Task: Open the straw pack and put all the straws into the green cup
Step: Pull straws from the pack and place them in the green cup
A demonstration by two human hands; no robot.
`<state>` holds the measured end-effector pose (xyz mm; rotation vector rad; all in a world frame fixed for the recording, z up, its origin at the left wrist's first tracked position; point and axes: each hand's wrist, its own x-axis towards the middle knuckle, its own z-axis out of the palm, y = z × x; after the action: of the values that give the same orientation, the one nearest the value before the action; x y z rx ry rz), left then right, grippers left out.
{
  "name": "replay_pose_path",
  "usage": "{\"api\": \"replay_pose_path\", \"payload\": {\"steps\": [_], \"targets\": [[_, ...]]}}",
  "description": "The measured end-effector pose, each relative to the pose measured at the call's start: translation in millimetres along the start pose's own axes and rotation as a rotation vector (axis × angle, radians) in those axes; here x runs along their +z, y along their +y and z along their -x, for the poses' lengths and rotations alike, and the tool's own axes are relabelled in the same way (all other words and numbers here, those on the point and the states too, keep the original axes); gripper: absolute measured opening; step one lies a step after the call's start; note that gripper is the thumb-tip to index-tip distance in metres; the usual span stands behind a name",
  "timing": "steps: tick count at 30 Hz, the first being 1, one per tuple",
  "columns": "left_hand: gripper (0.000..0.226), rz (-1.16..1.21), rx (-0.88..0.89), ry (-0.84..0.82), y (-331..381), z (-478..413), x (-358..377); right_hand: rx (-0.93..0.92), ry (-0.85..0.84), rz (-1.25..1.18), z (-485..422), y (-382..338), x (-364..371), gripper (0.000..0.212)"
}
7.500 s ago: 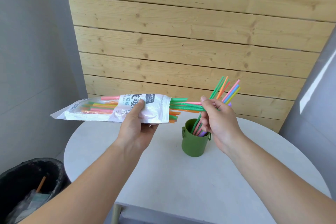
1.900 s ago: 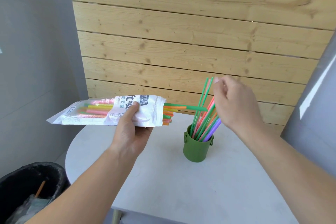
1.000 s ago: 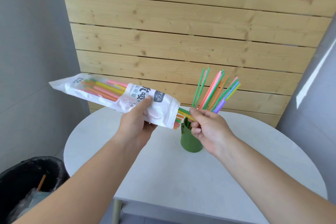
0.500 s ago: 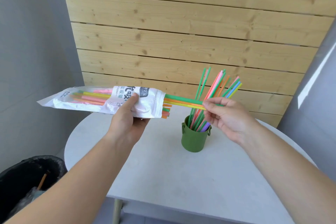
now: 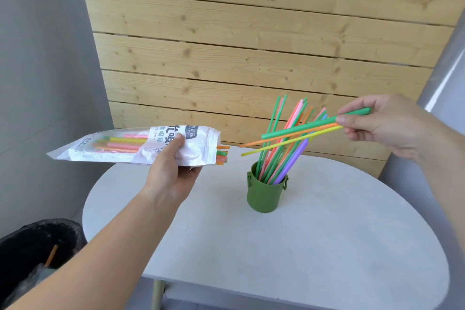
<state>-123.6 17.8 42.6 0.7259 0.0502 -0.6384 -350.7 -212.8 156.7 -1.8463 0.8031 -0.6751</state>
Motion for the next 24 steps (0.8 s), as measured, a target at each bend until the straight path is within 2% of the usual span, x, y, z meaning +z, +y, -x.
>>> {"api": "replay_pose_path", "payload": {"steps": [10,16,24], "targets": [[0.017,0.001,-0.021,-0.047,-11,6,4,0.025,-0.06,0.37,-17,-22,-34,0.01],[0.029,0.004,-0.037,-0.06,-16,7,4,-0.023,-0.188,0.528,-26,-22,5,0.007],[0.029,-0.002,-0.041,-0.075,-14,6,2,-0.087,-0.324,0.772,-49,-28,59,0.004]]}}
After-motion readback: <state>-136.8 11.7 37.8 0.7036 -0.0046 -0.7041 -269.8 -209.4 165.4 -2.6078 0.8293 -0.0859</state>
